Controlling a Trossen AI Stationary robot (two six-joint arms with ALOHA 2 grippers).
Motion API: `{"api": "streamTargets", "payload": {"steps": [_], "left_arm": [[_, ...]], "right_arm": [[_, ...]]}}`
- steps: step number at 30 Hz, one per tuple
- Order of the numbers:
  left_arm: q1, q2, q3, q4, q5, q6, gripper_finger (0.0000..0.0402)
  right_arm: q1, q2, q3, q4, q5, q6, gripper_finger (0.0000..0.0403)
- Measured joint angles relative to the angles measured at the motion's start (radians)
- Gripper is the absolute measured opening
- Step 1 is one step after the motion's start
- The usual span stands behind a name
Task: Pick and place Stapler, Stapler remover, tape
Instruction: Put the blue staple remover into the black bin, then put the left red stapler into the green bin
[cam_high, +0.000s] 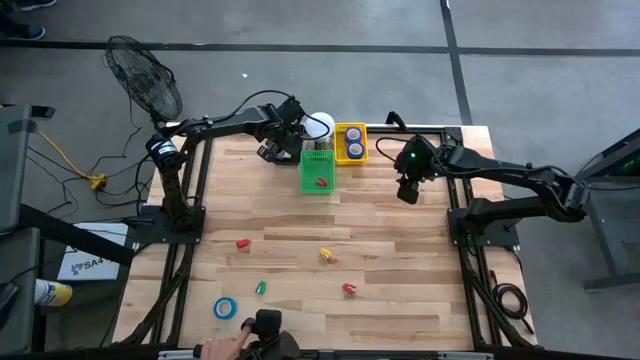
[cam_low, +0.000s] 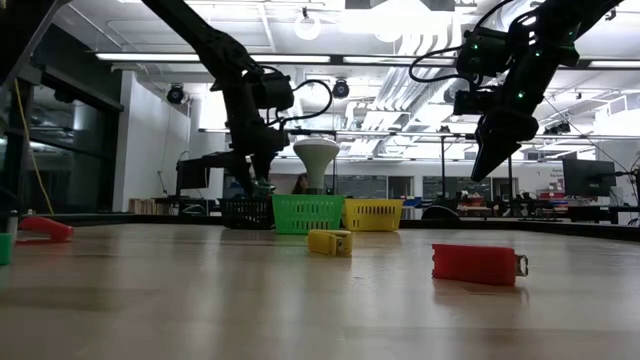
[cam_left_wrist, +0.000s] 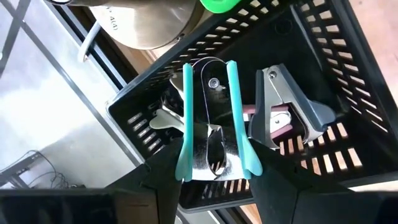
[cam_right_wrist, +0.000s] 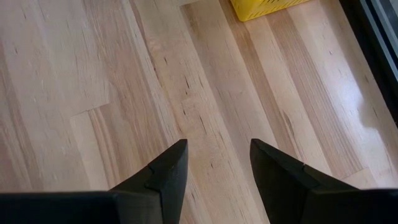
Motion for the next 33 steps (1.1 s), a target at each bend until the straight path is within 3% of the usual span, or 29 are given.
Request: {"api": "streamTargets", "payload": {"steps": [5,18,33], "left_arm": [[0.0,0.0,0.0,0.0,0.0,0.025,0.0171],[-0.001,0.0,0.0,0.023,-0.045,0.025,0.0247],[-0.002,-0.001,0.016,-0.047,-0.054,-0.117,0.0251]], "right_arm": [[0.0,0.0,0.0,0.0,0.0,0.0,0.0165],[0.0,0.0,0.0,0.0,-0.006,0.004,0.0165],[0.0,0.0,0.0,-0.016,-0.006,0.004,0.0165]]}}
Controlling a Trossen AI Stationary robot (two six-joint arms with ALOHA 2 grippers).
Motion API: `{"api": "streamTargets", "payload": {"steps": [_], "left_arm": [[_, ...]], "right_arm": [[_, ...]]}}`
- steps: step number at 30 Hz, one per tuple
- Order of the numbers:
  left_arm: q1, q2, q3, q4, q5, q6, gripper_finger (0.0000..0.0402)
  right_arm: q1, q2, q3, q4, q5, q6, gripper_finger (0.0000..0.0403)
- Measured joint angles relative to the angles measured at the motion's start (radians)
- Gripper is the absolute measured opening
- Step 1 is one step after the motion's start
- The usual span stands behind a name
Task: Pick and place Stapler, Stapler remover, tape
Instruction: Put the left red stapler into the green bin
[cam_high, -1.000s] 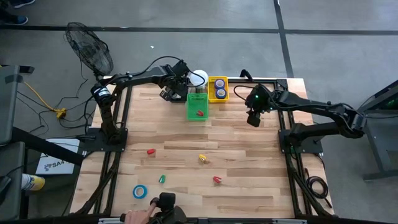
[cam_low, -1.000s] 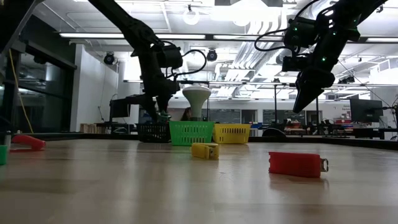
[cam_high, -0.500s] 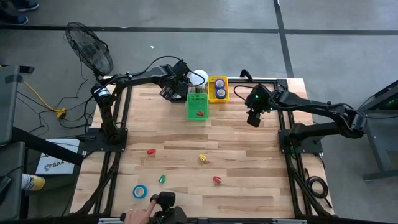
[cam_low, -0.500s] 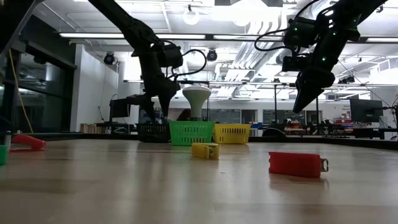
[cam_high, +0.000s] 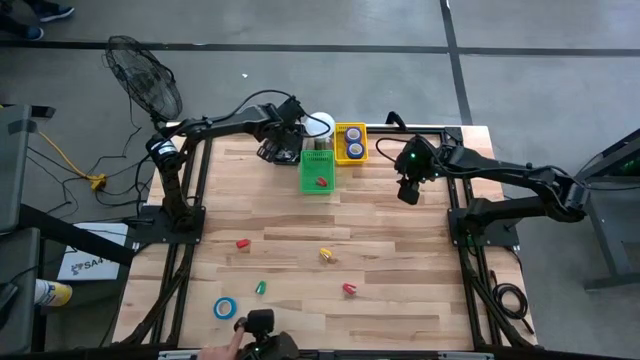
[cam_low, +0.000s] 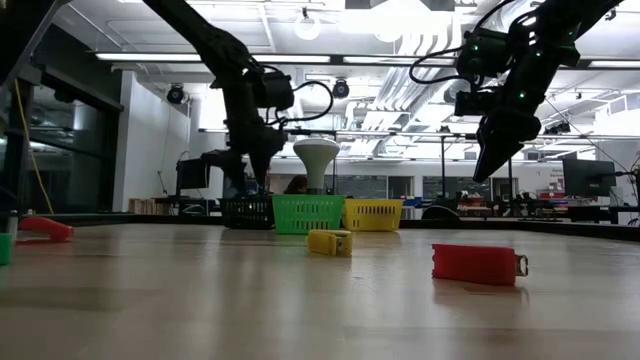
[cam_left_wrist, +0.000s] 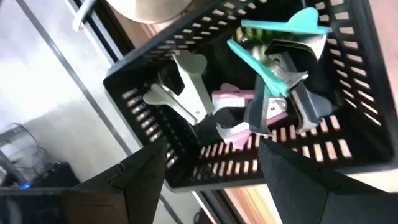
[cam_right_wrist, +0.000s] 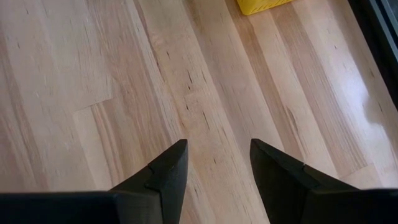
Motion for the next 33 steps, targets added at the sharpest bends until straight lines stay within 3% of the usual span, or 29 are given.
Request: {"api": "streamTargets", "payload": {"steps": [8,17,33], "left_arm": [[0.002,-0.002,0.068,-0.218,-0.018,-0.149,0.025],[-0.006,-0.044,0.065,-0.428,0.06,-0.393,0.025],[-0.209,-0.275,-0.254,-0.444,0.061,-0.761,0.025]], "right_arm": [[0.0,0.0,0.0,0.0,0.0,0.0,0.0165],[0.0,0.0,0.0,0.001,0.0,0.001,0.0165],[0.0,0.0,0.0,0.001,0.002,0.003,0.0165]]}}
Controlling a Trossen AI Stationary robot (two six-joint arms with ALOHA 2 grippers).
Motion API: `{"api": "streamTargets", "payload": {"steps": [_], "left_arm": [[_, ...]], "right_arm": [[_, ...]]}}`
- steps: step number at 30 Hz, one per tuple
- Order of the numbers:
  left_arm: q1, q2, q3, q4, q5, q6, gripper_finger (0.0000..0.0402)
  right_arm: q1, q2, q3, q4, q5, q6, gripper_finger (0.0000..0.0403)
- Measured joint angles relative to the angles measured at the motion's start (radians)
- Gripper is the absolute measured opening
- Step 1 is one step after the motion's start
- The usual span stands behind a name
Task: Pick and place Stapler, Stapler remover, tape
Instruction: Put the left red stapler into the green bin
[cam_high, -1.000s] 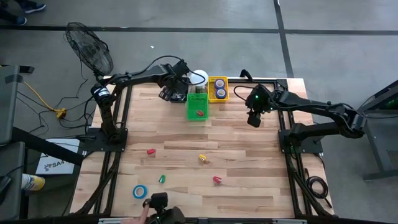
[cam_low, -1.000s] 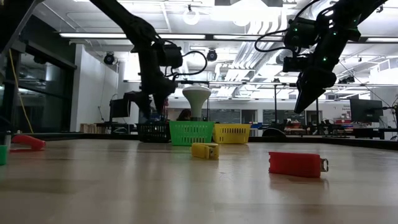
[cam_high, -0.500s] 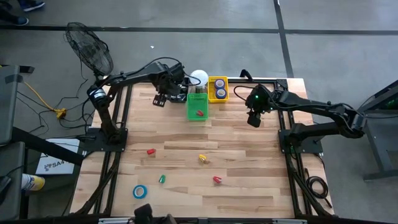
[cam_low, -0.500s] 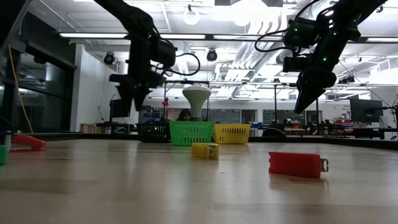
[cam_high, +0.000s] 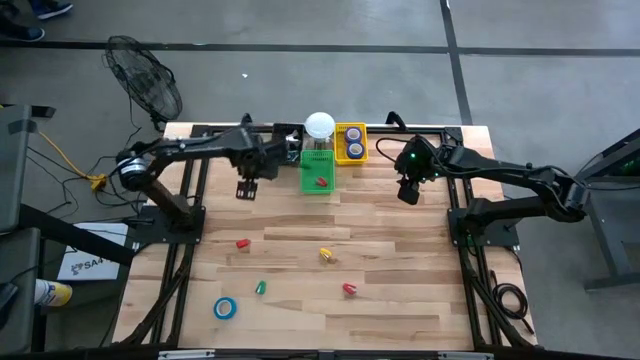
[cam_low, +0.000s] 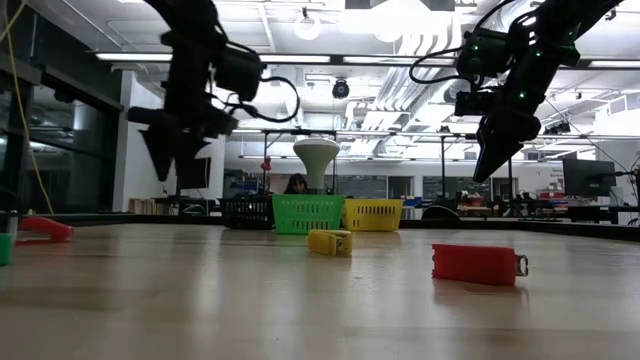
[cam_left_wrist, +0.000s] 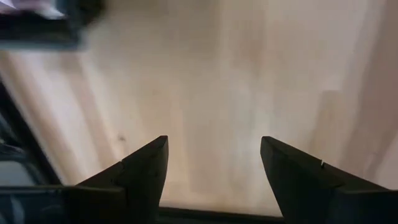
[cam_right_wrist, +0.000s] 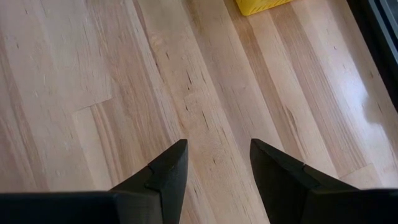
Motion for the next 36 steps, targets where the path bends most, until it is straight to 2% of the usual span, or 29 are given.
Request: {"api": "streamTargets", "payload": {"steps": [6,11,19,26,36], "left_arm": [[-0.126,-0.101,-0.139,0.018,0.002,-0.191,0.025],[-0.232,-0.146,-0.209,0.025,0.025,-0.347,0.025],[-0.385,-0.151,-0.223,0.018,0.082,-0.518,0.025],[-0.502,-0.151,-0.223,0.018,0.087,-0.66,0.025],[-0.671,-0.151,-0.223,0.038,0.141,-0.936,0.025]], "right_arm": [[0.0,0.0,0.0,0.0,0.001,0.0,0.0165],[0.0,0.0,0.0,0.0,0.0,0.0,0.0165],[0.0,0.0,0.0,-0.002,-0.005,0.008,0.0165],[0.0,0.0,0.0,-0.002,-0.006,0.015,0.0165],[0.0,0.0,0.0,-0.003,-0.007,0.017,0.0165]]}}
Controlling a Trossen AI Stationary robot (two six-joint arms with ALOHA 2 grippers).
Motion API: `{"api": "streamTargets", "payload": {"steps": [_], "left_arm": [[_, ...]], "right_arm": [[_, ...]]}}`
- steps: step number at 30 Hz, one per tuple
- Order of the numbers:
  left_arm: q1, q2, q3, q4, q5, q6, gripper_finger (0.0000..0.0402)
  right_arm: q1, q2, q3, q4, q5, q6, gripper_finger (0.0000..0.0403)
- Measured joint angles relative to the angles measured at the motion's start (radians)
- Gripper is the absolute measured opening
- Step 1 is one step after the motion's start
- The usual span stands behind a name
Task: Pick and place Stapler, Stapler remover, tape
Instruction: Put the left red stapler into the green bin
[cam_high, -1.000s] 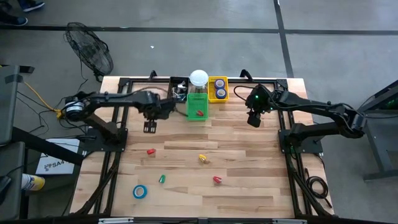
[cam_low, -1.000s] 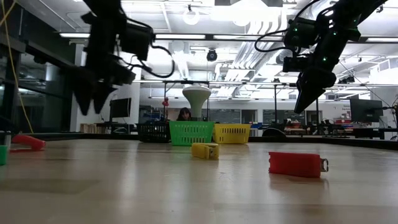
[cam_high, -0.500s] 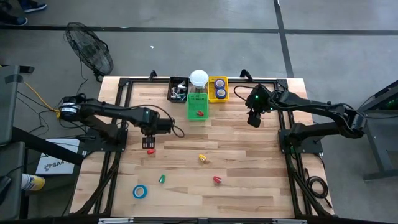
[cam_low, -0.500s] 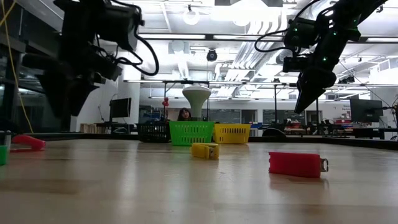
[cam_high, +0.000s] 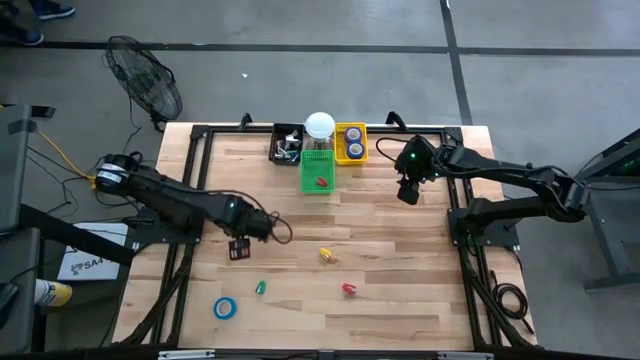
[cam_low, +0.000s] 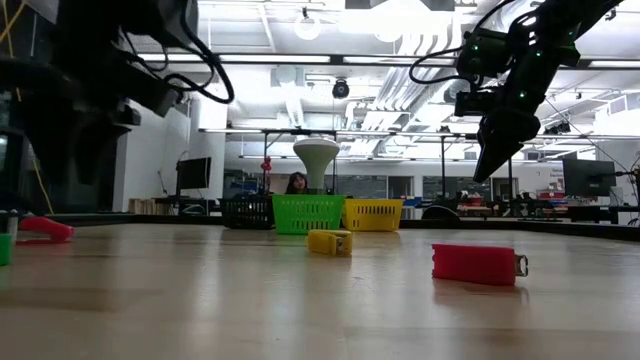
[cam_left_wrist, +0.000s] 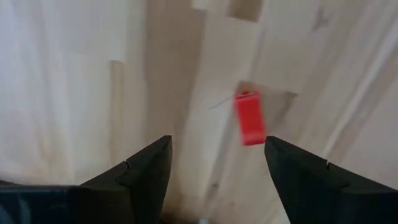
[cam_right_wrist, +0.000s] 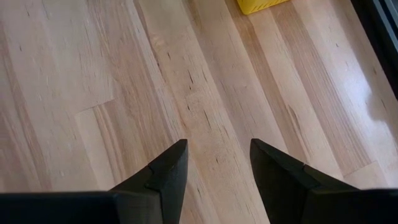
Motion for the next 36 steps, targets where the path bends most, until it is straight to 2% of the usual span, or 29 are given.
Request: {"api": "streamTargets", "payload": {"steps": [8,14,20,27,36], "left_arm": [[-0.117,0.001,-0.004,0.06,0.001,-0.199,0.025],[-0.163,0.001,-0.084,0.09,0.003,-0.301,0.025],[-0.166,0.002,-0.159,0.179,0.0,-0.318,0.025],[-0.166,0.002,-0.164,0.182,-0.058,-0.336,0.025],[-0.166,0.002,-0.164,0.201,-0.061,-0.349,0.025]], "right_arm": [[0.0,0.0,0.0,0.0,-0.021,0.003,0.0165],[0.001,0.0,0.0,0.0,-0.058,0.004,0.0165],[0.001,0.0,0.0,-0.001,-0.063,0.004,0.0165],[0.001,0.0,0.0,-0.001,-0.063,0.007,0.0165],[0.001,0.0,0.0,-0.001,-0.064,0.008,0.0165]]}}
